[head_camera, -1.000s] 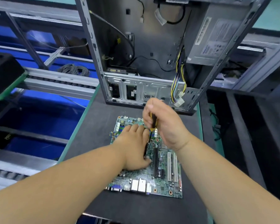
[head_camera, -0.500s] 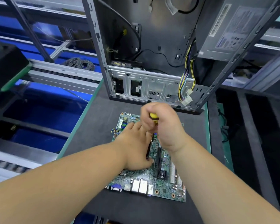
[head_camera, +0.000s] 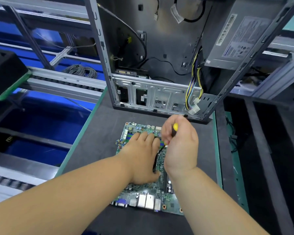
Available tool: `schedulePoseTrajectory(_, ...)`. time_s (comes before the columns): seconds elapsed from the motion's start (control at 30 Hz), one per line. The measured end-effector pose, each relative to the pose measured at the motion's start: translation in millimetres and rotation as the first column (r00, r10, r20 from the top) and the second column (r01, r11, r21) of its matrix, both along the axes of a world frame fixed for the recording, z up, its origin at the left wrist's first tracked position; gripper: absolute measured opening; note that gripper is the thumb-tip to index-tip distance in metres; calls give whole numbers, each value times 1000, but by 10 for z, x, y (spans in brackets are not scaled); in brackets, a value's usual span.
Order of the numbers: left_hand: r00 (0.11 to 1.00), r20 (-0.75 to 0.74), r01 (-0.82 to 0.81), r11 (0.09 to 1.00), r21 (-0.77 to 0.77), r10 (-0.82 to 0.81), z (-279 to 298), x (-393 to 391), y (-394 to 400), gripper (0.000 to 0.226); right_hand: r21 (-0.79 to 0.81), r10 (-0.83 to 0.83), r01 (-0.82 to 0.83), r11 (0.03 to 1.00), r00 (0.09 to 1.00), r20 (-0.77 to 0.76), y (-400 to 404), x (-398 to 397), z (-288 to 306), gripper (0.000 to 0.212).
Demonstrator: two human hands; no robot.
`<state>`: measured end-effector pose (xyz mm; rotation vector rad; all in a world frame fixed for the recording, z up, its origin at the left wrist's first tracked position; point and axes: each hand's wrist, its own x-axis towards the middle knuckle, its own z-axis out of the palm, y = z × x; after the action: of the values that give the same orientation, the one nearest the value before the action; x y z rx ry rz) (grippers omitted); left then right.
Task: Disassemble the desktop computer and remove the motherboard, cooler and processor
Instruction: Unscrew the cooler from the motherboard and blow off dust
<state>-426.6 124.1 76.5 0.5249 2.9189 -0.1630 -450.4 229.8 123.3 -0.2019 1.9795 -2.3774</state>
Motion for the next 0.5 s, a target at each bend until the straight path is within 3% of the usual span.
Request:
schedulePoseTrajectory(0.07,999,30,26,1000,-11,-26,-16,-32,-10,75,70,255,-251,965,966,-46,-9,-105,33,28)
schedulePoseTrajectory(0.13,998,52,33,999,-9,-32,-8,-41,-21,76,94,499,-499,861,866,24,-20,-247,113,31)
schedulePoseTrajectory(0.2,999,40,17,1000,-21,-16,13,-35,-6,84,-10,547,-549,836,830,110,33,-383,176,32)
schedulePoseTrajectory(0.3,1000,22,7,1000,-18,-7,24,-35,1,92,-104,435,-425,899,892,119,147,-386,124,33)
schedulePoseTrajectory(0.37,1000,14,7,1000,2,-8,12,-39,-11,88,-7,205,-206,978,969,140,200,-295,69,31)
schedulePoseTrajectory(0.43,1000,15,3,1000,14,-3,6,-32,-18,82,61,-73,64,996,986,153,219,-228,35,32)
schedulePoseTrajectory(0.5,1000,13,6,1000,1,-6,3,-38,-17,80,-66,-159,176,982,966,206,188,-191,46,34)
